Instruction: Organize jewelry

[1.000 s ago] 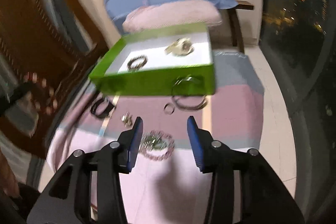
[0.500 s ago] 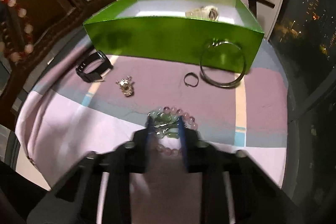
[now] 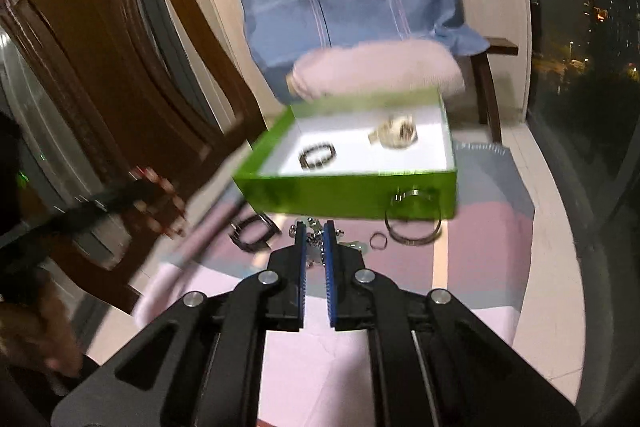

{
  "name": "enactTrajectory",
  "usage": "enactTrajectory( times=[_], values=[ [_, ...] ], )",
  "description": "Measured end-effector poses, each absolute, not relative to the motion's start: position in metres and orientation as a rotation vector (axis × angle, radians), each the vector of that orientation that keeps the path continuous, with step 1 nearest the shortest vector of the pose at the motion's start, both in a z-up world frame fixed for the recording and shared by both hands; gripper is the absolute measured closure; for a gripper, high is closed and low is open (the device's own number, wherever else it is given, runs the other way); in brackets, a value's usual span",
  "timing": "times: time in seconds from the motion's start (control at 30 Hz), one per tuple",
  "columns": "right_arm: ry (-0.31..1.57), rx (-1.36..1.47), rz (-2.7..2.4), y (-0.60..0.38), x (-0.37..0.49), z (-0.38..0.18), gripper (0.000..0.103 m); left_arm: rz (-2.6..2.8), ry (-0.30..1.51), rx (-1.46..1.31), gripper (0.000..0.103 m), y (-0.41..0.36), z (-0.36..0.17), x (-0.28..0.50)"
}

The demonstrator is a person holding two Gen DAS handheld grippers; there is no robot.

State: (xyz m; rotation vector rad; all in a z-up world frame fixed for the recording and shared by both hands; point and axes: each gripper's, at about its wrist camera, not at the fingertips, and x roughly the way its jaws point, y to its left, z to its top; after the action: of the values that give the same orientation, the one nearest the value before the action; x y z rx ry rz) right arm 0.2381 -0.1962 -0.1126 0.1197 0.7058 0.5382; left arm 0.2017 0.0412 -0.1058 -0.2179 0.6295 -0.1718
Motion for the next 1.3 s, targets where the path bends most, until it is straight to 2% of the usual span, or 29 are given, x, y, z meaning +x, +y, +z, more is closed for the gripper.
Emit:
enactTrajectory(
  times=[0.2, 1.3],
  values=[
    [0.686, 0.126, 0.491, -0.207, 0.23, -0.096, 0.094, -0.176, 0.63, -0.214, 0.095, 0.039, -0.106, 0.201],
    [0.696, 0.078, 0.431, -0.209, 0.231, -0.106, 0.094, -0.171, 0.693, -0.18, 0.095, 0.027, -0.125, 0.212]
  ],
)
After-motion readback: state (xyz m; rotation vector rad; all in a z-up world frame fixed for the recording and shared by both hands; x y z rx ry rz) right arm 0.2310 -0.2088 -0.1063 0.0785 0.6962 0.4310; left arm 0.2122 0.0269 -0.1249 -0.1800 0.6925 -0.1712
